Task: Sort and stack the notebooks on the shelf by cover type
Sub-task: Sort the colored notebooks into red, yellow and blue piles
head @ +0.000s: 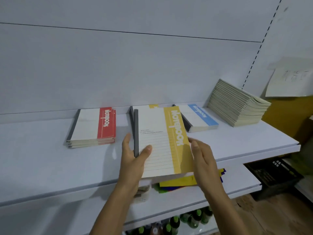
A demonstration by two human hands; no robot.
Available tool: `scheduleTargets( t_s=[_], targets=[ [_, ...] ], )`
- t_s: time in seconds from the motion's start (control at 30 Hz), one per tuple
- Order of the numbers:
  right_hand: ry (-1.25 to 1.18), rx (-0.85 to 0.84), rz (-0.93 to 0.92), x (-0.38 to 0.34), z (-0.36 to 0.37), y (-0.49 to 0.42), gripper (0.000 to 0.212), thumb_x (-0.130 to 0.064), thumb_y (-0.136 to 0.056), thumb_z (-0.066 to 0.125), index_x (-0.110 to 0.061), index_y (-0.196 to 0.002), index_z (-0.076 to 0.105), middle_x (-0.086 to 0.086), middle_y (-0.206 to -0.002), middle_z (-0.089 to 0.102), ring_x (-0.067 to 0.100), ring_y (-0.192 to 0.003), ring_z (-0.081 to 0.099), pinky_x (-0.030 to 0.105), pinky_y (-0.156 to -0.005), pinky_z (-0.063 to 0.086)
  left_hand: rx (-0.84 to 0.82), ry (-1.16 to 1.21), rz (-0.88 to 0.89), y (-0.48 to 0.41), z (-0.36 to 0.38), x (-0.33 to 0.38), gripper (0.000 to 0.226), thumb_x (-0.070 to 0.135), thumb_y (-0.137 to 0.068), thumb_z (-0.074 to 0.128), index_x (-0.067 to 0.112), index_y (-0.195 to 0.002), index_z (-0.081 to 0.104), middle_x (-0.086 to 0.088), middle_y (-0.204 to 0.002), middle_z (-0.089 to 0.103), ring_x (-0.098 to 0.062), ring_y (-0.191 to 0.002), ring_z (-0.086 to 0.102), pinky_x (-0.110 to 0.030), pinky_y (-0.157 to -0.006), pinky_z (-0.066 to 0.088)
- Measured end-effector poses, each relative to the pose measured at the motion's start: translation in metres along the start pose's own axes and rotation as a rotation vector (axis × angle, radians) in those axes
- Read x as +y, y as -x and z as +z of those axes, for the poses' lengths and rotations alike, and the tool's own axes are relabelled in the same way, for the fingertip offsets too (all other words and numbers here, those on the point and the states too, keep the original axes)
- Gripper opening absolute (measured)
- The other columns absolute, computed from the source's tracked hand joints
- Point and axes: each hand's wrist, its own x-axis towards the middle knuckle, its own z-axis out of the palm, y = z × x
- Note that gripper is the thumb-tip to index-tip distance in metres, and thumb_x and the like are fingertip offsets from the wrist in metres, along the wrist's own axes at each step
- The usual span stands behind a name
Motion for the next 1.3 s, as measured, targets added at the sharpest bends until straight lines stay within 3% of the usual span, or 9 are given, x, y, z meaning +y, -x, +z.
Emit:
scheduleTargets(
  t_s=[0.07, 0.17, 0.23, 0.53, 0.77, 0.9, 1.03, 1.17, 1.3],
  targets=[
    [-0.234, -0.056, 0.204, 0.005, -0.007, -0.032, 0.033, -0.036, -0.101, 0.037, -0.028, -0.129, 0.053, -0.006, -0.128, 0.058, 0.011, -0.118, 0.054, 0.037, -0.104, 0.041, -0.067, 0.008, 0.039, -0.026, 0.008, 0.004, 0.052, 0.013, -0.086, 0.066, 0.031, -0.130, 0.045, 0.009, -0.108, 0.071, -0.010, -0.093, 0.069, -0.019, -0.065, 0.055],
    [-0.508, -0.306, 0.307, 0.008, -0.015, -0.073, 0.034, -0.032, -0.100, 0.040, -0.017, -0.119, 0.065, 0.011, -0.113, 0.069, 0.025, -0.105, 0.065, 0.053, -0.097, 0.046, -0.170, -0.020, 0.102, -0.064, 0.025, 0.011, 0.044, 0.009, -0.089, 0.061, 0.033, -0.124, 0.050, 0.011, -0.109, 0.070, -0.009, -0.097, 0.067, -0.020, -0.071, 0.055],
    [-0.529, -0.340, 0.257, 0.008, -0.013, -0.096, 0.029, -0.028, -0.098, 0.044, -0.022, -0.112, 0.068, 0.008, -0.112, 0.070, 0.024, -0.103, 0.066, 0.048, -0.091, 0.050, -0.176, -0.083, 0.150, -0.088, 0.036, 0.013, 0.044, 0.010, -0.091, 0.058, 0.038, -0.123, 0.049, 0.017, -0.109, 0.069, -0.005, -0.099, 0.066, -0.020, -0.076, 0.053],
    [-0.343, 0.070, 0.144, 0.027, 0.010, -0.167, 0.008, -0.023, -0.088, 0.066, -0.028, -0.095, 0.066, -0.005, -0.082, 0.074, 0.008, -0.067, 0.069, 0.020, -0.048, 0.050, -0.018, -0.207, 0.232, -0.154, 0.043, 0.015, 0.033, 0.007, -0.096, 0.049, 0.031, -0.116, 0.053, 0.012, -0.108, 0.068, -0.002, -0.099, 0.064, -0.025, -0.084, 0.051],
    [-0.121, 0.165, 0.051, 0.051, -0.034, -0.244, 0.013, -0.019, -0.089, 0.064, -0.031, -0.093, 0.063, -0.014, -0.079, 0.065, -0.001, -0.063, 0.060, 0.020, -0.051, 0.044, 0.232, -0.461, 0.213, -0.185, 0.034, 0.012, 0.051, 0.006, -0.097, 0.045, 0.025, -0.142, 0.030, 0.008, -0.120, 0.058, -0.009, -0.099, 0.058, -0.033, -0.082, 0.051],
    [-0.033, 0.076, 0.127, 0.071, -0.063, -0.286, 0.012, -0.018, -0.087, 0.067, -0.022, -0.098, 0.063, -0.008, -0.079, 0.064, 0.010, -0.068, 0.059, 0.027, -0.061, 0.045, 0.235, -0.688, 0.202, -0.188, 0.031, -0.001, 0.054, -0.002, -0.095, 0.040, 0.022, -0.144, 0.034, 0.000, -0.125, 0.059, -0.014, -0.100, 0.058, -0.013, -0.069, 0.044],
    [0.042, 0.042, 0.187, 0.103, -0.070, -0.305, 0.012, -0.018, -0.087, 0.068, -0.018, -0.097, 0.063, -0.004, -0.077, 0.062, 0.013, -0.068, 0.057, 0.027, -0.058, 0.042, 0.312, -0.825, 0.141, -0.186, 0.033, -0.012, 0.055, -0.001, -0.096, 0.041, 0.018, -0.146, 0.030, -0.012, -0.134, 0.054, -0.031, -0.118, 0.053, -0.036, -0.089, 0.046],
    [0.239, 0.051, 0.139, 0.134, -0.067, -0.312, 0.007, -0.018, -0.088, 0.066, -0.014, -0.093, 0.062, 0.005, -0.081, 0.064, 0.011, -0.065, 0.053, 0.026, -0.054, 0.037, 0.341, -0.952, 0.097, -0.187, 0.034, -0.019, 0.051, -0.003, -0.094, 0.043, 0.011, -0.142, 0.037, -0.017, -0.135, 0.052, -0.036, -0.121, 0.050, -0.041, -0.094, 0.044],
    [0.282, -0.022, 0.113, 0.152, -0.061, -0.313, 0.031, -0.015, -0.088, 0.066, -0.005, -0.117, 0.063, 0.012, -0.107, 0.065, 0.021, -0.089, 0.058, 0.031, -0.080, 0.044, 0.292, -0.974, 0.039, -0.190, 0.035, -0.020, 0.043, -0.002, -0.092, 0.044, 0.006, -0.135, 0.046, -0.014, -0.144, 0.044, -0.026, -0.132, 0.039, -0.040, -0.106, 0.035]
  ],
)
